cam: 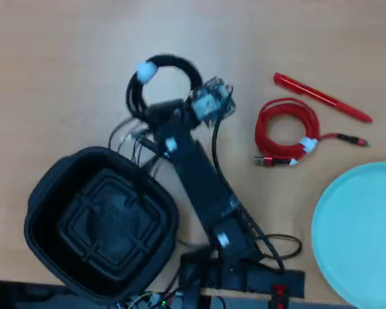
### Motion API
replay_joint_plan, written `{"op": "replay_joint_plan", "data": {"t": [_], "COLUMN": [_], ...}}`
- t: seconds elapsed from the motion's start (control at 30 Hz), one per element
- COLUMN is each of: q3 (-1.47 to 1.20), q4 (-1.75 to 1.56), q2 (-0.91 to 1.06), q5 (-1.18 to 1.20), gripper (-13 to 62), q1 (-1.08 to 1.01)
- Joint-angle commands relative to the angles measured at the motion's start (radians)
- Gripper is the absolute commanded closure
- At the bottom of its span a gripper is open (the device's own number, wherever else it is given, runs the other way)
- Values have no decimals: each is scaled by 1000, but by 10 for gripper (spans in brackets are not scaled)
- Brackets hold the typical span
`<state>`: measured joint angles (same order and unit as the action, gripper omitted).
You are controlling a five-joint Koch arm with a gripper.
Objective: Put a black charging cable in a black bowl and put a red charging cable in a green bowl
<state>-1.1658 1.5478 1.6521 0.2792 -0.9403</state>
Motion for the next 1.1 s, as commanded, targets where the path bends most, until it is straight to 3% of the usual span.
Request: {"op": "replay_joint_plan", "data": {"t": [0.0,0.37,0.7,1.07], "q3": [-5,-135,-135,-132], "q4": [-5,-17,-55,-144], "q2": [133,193,170,-17], "q5": [-23,-21,-25,-23], "gripper": [554,554,553,554], "q1": [80,518,747,899]}}
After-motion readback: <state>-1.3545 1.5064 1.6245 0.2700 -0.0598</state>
